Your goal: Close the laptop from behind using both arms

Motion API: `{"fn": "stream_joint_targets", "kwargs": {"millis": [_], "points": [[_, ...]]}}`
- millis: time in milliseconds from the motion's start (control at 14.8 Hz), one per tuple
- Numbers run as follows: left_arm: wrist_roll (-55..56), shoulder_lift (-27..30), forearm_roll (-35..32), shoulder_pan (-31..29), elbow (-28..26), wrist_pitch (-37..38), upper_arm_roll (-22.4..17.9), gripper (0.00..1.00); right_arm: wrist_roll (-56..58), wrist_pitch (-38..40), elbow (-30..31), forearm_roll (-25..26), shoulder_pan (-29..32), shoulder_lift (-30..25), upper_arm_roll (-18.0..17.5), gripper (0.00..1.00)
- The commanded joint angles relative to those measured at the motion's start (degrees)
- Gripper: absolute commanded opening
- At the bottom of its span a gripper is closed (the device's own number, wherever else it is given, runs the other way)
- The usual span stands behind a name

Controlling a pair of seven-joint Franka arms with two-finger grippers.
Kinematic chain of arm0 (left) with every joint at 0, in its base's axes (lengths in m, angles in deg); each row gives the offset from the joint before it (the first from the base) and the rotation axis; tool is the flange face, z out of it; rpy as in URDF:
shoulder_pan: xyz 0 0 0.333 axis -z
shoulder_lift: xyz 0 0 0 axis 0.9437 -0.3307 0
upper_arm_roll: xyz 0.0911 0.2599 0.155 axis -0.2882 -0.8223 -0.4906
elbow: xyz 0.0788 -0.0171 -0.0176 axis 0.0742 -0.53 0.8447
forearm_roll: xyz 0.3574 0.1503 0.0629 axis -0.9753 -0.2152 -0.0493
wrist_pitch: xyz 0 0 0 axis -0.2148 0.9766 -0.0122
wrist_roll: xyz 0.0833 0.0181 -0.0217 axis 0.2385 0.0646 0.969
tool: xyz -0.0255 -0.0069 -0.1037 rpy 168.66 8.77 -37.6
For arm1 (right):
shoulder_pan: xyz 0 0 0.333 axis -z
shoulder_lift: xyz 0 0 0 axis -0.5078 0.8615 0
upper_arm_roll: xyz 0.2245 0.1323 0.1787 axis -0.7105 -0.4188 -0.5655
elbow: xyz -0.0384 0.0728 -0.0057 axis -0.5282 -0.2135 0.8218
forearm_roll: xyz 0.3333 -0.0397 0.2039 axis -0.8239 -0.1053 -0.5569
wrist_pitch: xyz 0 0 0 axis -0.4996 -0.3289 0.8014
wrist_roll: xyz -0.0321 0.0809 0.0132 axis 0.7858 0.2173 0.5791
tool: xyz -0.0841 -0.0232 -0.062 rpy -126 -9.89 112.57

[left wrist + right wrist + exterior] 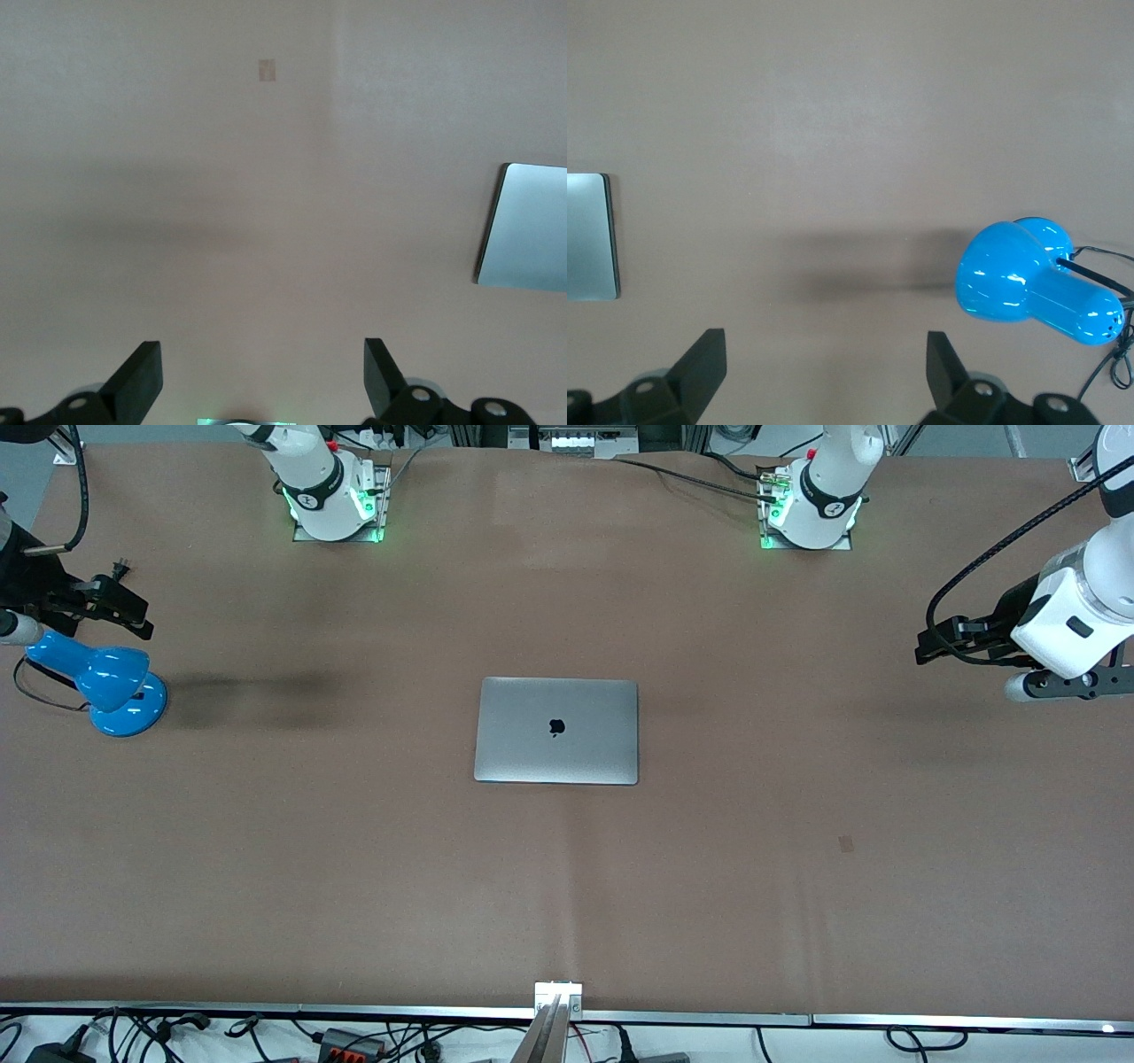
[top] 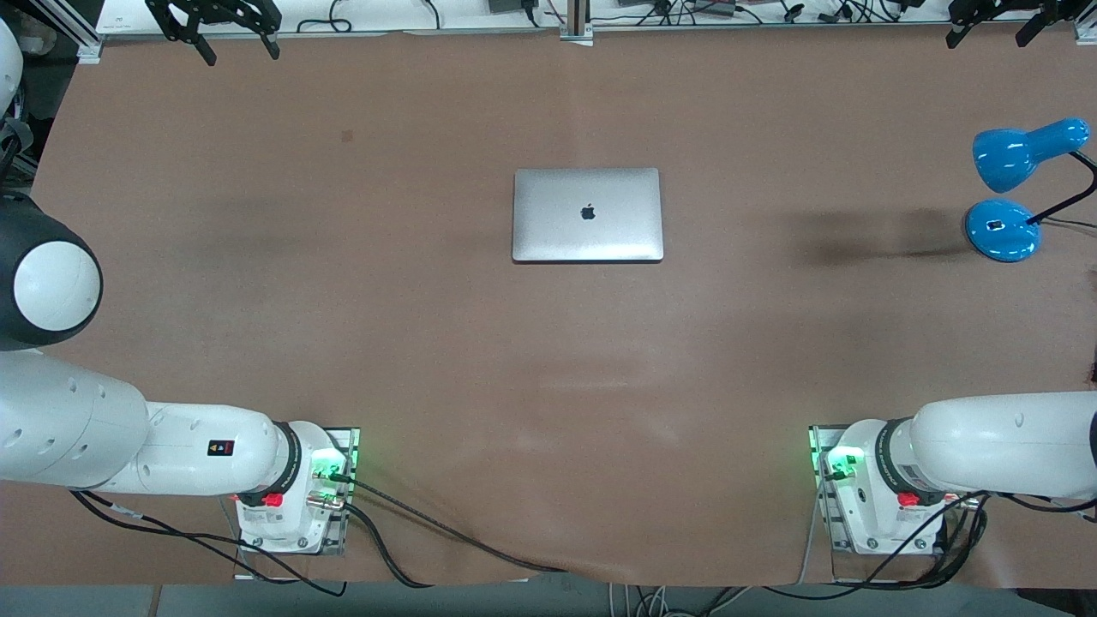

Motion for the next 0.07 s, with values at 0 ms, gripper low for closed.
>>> {"fn": "stream_joint_targets", "kwargs": {"millis": [0], "points": [[0.3,1.0,-1.3,0.3,-0.8,-0.1,-0.3,1.00,1.1,0.2,1.1,-0.1,0.6,-1.7,-0.5,1.00]]}}
